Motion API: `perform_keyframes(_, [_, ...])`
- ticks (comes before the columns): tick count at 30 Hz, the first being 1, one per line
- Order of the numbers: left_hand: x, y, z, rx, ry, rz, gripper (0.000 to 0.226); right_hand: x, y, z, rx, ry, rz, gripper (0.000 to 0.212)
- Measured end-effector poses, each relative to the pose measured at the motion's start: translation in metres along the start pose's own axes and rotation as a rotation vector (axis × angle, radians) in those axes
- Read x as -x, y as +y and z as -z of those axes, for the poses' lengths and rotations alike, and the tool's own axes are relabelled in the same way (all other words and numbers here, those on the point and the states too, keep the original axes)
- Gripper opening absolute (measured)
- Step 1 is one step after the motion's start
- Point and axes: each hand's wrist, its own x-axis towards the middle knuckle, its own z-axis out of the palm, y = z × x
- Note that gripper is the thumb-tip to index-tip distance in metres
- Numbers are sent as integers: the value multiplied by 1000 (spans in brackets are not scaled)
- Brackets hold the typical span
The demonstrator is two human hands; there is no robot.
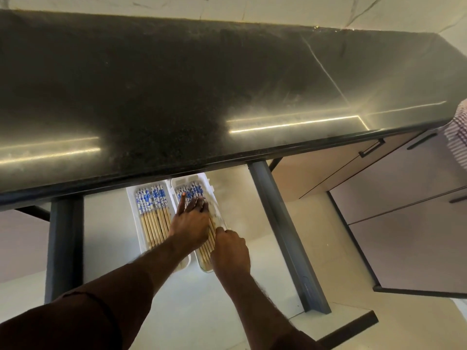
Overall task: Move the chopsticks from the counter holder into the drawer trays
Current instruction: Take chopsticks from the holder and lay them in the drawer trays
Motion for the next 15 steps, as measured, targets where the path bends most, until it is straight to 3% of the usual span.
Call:
perform_keyframes(9, [44, 6, 29, 163, 160, 89, 67, 24, -4, 45, -5, -18, 46, 49])
perform_keyframes(15, [111, 17, 46, 247, 310, 127, 68, 69, -6, 68, 34, 105, 171, 57])
